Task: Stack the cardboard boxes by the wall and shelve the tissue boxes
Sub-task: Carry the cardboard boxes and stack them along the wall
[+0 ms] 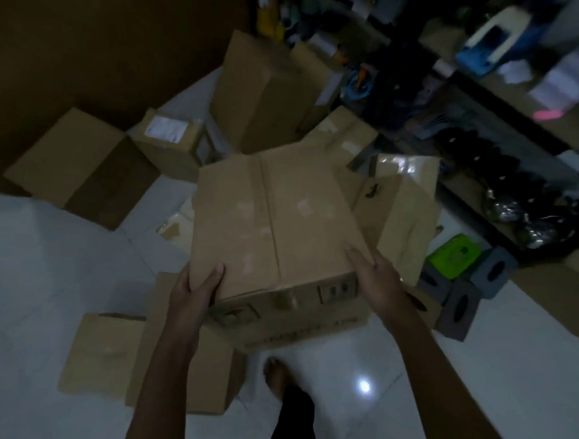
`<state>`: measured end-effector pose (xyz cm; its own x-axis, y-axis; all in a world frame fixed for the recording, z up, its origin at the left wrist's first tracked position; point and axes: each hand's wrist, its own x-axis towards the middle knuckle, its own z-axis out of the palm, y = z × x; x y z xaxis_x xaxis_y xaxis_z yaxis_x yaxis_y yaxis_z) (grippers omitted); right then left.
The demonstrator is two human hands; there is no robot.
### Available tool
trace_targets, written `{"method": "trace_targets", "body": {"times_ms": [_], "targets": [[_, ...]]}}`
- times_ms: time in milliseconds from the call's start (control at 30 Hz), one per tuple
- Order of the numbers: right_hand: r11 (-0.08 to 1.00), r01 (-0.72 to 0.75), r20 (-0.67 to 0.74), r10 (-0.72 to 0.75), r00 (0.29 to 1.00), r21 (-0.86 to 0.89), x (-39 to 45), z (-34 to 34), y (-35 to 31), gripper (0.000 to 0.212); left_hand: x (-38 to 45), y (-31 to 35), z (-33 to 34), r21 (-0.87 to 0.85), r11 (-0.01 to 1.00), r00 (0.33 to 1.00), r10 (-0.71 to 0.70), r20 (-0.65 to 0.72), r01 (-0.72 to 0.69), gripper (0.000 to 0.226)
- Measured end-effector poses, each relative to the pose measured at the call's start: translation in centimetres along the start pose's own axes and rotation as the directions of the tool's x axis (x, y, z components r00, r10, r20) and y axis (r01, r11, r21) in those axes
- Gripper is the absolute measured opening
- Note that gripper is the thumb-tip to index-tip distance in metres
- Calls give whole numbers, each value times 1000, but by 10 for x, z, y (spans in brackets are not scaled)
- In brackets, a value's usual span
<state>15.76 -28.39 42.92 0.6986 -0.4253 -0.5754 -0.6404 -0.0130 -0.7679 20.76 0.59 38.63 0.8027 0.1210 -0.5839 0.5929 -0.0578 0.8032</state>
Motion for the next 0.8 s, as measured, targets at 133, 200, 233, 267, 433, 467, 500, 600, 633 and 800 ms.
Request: {"method": "trace_targets", "body": {"times_ms": [133,200,233,267,433,467,500,600,633,800], "targets": [[987,43,-12,-42,999,157,-67,-80,24,67,-91,19,41,100,988,993,118,-13,-116,46],[974,34,-71,-18,997,223,-102,-127,38,65,-137,25,74,143,977,988,155,23,-157,38],[970,32,-103,-7,995,240,-118,-153,47,64,-159,27,93,163,971,985,168,47,-173,36],[966,29,-129,4,992,257,-136,-179,57,63,-183,28,113,171,966,981,186,57,-193,36],[927,68,-285,42,958,368,-218,-308,127,52,-303,9,219,175,955,963,211,171,-240,68],[919,69,-322,65,944,389,-234,-331,144,53,-324,2,241,175,953,956,211,203,-247,65],[907,70,-357,92,929,415,-249,-354,158,53,-346,-5,263,189,951,950,194,245,-243,61],[884,71,-444,161,881,461,-287,-422,203,56,-404,-21,331,244,942,924,135,358,-232,61],[871,77,-471,187,862,485,-300,-449,218,59,-425,-26,360,264,933,907,125,403,-246,62],[837,87,-580,295,759,540,-326,-544,266,62,-473,-50,470,369,890,839,26,544,-267,60]]}}
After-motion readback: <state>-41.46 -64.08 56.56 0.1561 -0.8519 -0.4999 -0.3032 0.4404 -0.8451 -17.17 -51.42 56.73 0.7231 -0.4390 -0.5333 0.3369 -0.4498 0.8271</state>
